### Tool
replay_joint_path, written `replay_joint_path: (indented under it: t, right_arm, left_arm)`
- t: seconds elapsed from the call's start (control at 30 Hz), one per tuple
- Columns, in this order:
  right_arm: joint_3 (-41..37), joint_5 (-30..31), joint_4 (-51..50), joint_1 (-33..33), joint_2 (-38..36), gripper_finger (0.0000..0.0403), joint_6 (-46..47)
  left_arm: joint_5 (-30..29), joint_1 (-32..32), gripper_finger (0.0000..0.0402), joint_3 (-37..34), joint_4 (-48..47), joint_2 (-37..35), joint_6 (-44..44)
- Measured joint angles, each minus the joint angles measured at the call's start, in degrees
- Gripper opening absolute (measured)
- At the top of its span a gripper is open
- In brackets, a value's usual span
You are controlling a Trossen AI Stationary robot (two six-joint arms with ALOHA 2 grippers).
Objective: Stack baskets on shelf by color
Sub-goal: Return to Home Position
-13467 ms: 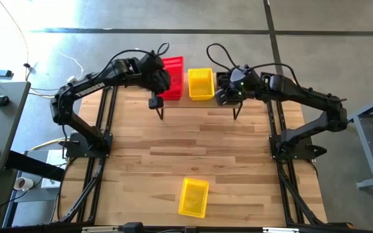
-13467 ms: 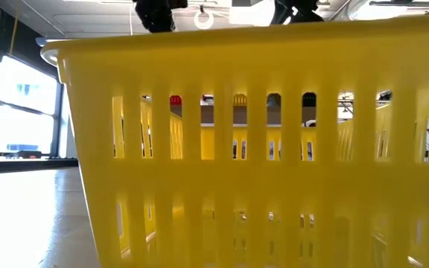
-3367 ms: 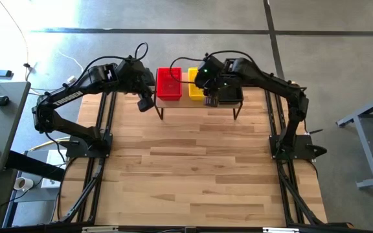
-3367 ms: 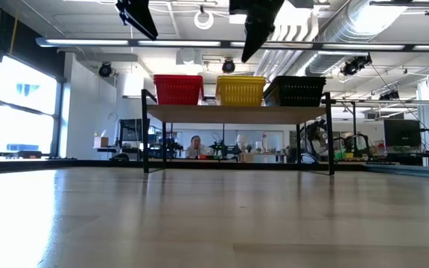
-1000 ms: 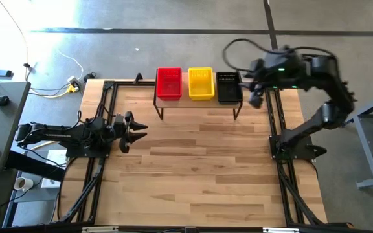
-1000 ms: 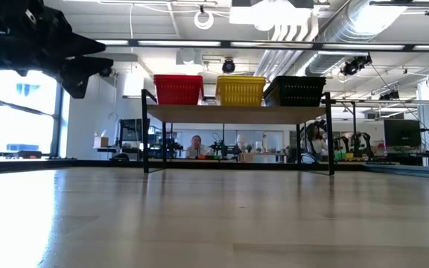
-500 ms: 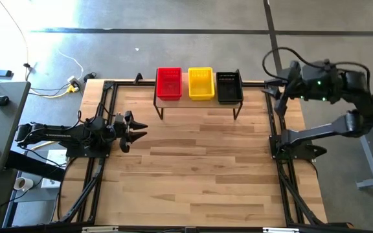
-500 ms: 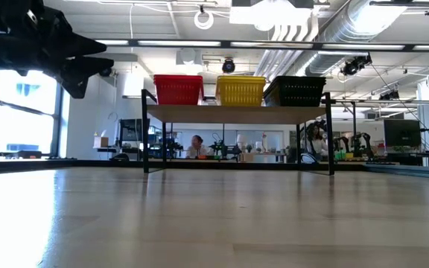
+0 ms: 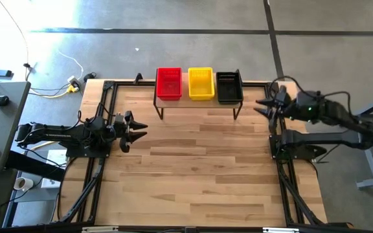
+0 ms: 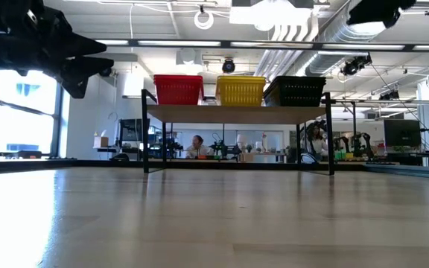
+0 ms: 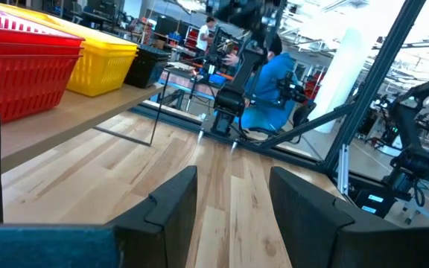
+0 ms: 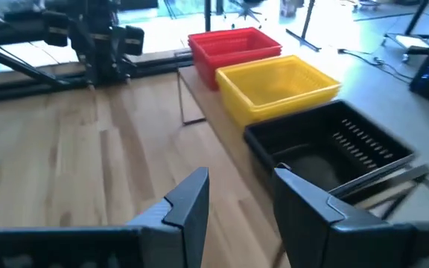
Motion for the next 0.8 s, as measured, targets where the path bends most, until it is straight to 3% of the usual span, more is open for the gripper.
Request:
replay_joint_path:
  t: [0.37, 0.8]
  right_arm:
    - [-26.30, -7.69, 22.31, 0.00, -11.97, 0.0130, 5.75]
    - [-42.85, -12.69, 32.56, 0.00, -23.11, 0.0130, 14.15]
  left_arm:
    - [-0.01, -0.01, 0.0160, 0.02, 0.01, 0.00, 0.00]
    - [0.00, 0.00, 0.0160, 0.02, 0.01, 0.00, 0.00]
